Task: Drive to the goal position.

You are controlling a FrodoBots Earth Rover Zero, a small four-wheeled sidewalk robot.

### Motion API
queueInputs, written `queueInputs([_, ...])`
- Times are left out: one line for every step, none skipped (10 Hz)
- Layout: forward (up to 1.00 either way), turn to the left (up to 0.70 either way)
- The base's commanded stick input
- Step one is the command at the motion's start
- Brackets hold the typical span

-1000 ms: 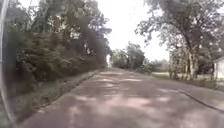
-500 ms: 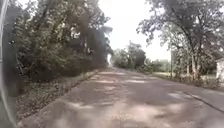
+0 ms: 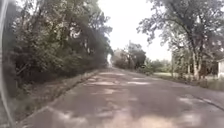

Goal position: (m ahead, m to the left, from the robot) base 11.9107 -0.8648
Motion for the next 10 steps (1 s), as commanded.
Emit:
queueInputs([0.7, 0.0])
queueInputs([0.7, 0.0])
queueInputs([0.7, 0.0])
queueInputs([0.7, 0.0])
queueInputs([0.7, 0.0])
queueInputs([0.7, 0.01])
queueInputs([0.7, 0.02])
queueInputs([0.7, 0.15])
queueInputs([0.7, 0.05])
queueInputs([0.7, 0.02])
